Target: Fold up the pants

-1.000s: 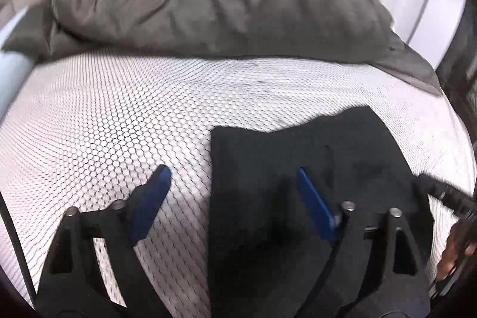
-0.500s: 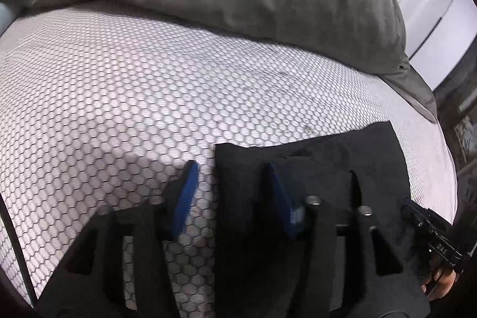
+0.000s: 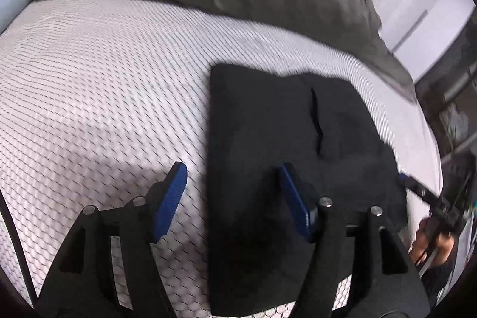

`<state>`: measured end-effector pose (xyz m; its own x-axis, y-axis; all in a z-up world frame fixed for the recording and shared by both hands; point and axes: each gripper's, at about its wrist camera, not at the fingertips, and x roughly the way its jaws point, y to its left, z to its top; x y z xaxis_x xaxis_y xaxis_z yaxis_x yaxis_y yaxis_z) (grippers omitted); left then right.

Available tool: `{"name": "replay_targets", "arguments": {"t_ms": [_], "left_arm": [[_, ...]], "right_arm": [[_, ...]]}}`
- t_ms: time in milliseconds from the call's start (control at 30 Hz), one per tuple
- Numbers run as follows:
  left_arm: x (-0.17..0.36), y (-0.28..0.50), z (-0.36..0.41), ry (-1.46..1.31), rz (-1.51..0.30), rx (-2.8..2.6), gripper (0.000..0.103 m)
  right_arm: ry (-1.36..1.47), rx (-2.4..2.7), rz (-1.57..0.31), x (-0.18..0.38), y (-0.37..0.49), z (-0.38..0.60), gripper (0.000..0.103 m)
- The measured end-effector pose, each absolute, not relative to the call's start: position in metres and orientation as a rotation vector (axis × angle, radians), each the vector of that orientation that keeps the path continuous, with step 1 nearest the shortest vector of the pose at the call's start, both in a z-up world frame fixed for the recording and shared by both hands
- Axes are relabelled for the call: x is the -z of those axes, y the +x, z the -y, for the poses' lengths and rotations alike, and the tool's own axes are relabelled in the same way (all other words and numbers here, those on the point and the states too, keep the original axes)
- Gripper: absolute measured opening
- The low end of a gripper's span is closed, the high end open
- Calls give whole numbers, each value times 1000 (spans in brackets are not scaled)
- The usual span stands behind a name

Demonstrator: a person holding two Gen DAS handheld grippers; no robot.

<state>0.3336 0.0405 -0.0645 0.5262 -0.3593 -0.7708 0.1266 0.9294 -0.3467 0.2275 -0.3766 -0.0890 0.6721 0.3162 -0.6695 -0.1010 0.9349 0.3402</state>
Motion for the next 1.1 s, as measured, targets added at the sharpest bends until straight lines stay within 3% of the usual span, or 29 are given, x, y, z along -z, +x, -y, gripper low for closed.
{"name": "replay_targets", "arguments": {"t_ms": [233,300,433,633,900,933,1033,1100], "left_arm": [[73,336,-51,-356,-978,347,38],[74,341,-54,-378,-978,357,35],[73,362,-61,-384,-963,333,33],[74,394,-68,-387,-957,262,33],[53,358,-72,-334,-895,200,38],[50,352,-71,-316,-873,194,42],[32,317,-41,-207,-780,202,67],[31,318,-26,-152,-763,230,68]], "right_arm": [[359,-272,-866,104,245,376,80],[366,-283,-879,110,253,370,61],[310,-263,-861,108,263,348,45],[286,-244,-834,105,293,321,43],[300,-204,-822,98,280,332,57],[295,-189,-800,93,273,334,58],[233,-206,-711,75,249,326,58],[192,-263,-669,65,239,310,58]]}}
